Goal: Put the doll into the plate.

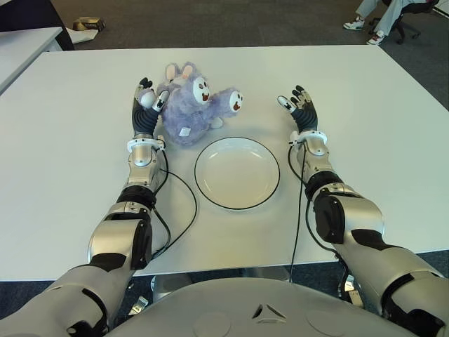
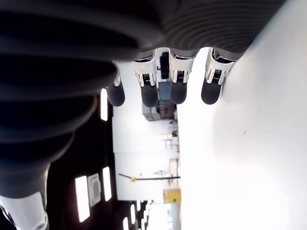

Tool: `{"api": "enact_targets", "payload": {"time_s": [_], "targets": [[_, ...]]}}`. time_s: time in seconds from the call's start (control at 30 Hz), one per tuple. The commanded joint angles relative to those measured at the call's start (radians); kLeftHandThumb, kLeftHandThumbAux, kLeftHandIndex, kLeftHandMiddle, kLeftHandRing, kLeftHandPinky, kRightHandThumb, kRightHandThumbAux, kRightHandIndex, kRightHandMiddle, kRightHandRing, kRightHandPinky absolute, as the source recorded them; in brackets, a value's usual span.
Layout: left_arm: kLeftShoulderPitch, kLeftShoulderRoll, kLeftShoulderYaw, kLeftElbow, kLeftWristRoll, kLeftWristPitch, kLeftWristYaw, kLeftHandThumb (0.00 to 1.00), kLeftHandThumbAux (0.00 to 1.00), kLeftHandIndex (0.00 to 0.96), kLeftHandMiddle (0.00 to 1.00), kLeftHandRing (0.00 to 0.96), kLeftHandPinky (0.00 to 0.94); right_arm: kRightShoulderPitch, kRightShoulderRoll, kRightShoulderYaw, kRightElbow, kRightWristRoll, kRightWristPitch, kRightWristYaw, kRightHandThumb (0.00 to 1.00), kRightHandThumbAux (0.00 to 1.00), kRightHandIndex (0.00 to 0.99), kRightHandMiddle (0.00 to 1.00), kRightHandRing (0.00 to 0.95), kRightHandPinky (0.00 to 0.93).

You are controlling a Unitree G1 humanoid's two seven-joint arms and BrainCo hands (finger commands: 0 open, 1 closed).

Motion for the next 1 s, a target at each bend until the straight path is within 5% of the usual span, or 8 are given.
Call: {"api": "enact_targets", "payload": {"time_s": [0.03,1.0], "targets": [[0.124,-0.033,-0.003,0.094,0.006,-0.001,-0.004,0.0,0.494,0.0,0.106,0.087,0.048,0.088,0.023,0.005,0.053,-0.004,0.053,0.002,0.045,0.663,0.016,0.042,0.028,0.013],[0.108,-0.029,-0.001,0.113,-0.004,0.011,-0.008,0.0,0.499,0.0,0.099,0.081,0.04,0.081,0.026,-0.004,0.054,0.011,0.057,0.008,0.063,0.663,0.016,0.045,0.034,0.023]]}}
